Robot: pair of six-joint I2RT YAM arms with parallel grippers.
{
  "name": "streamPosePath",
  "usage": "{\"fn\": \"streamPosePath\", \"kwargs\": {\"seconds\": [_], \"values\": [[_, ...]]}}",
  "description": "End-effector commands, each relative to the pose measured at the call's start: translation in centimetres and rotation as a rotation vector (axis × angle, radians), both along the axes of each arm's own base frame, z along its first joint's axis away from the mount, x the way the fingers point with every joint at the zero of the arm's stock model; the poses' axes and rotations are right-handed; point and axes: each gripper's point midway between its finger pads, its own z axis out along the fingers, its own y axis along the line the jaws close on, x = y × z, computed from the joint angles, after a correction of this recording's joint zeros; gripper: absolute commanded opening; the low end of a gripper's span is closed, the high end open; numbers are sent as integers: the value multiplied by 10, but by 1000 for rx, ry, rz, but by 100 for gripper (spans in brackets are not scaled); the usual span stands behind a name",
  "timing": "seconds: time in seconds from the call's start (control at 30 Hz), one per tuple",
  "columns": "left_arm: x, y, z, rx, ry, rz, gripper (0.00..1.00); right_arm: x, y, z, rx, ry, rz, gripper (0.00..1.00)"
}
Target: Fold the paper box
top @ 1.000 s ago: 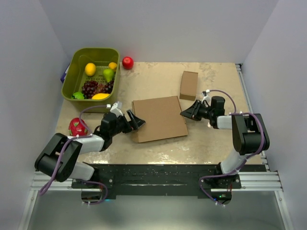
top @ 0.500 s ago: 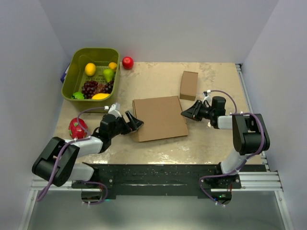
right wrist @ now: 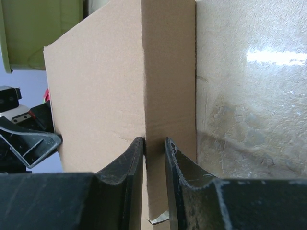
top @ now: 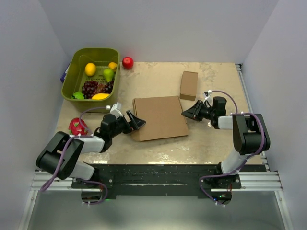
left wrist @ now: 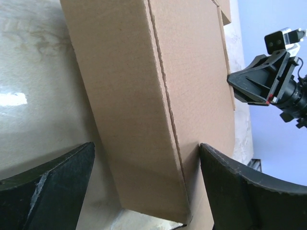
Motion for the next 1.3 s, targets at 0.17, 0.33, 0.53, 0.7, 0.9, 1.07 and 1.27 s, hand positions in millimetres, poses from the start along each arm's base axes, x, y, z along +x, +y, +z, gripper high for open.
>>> {"fn": "streamPosePath", "kwargs": {"seconds": [0.17,0.33,0.53,0.7,0.9,1.07,1.27], "values": [[4,-38,35,-147,-97,-101,83,-43,-27,-70,-160,255,-78,0],[10,-47,40,-144,-85,-103,58,-36,-27,-54,-173,184,-62,0],[9,-48,35,-135,-39,-100,42,-25,-16,-12,-236,7,-39,40],[3,-52,39,-104,-4,-152,40,-17,4,46,-469,-258,-50,87],[-1,-49,39,-43,47,-234,36,-40,39,125,-489,-582,-8,99],[-10,-44,39,-48,99,-277,31,-77,78,150,-565,-736,58,99],[-22,-40,41,-7,124,-319,25,-90,90,159,-580,-758,46,99]]}}
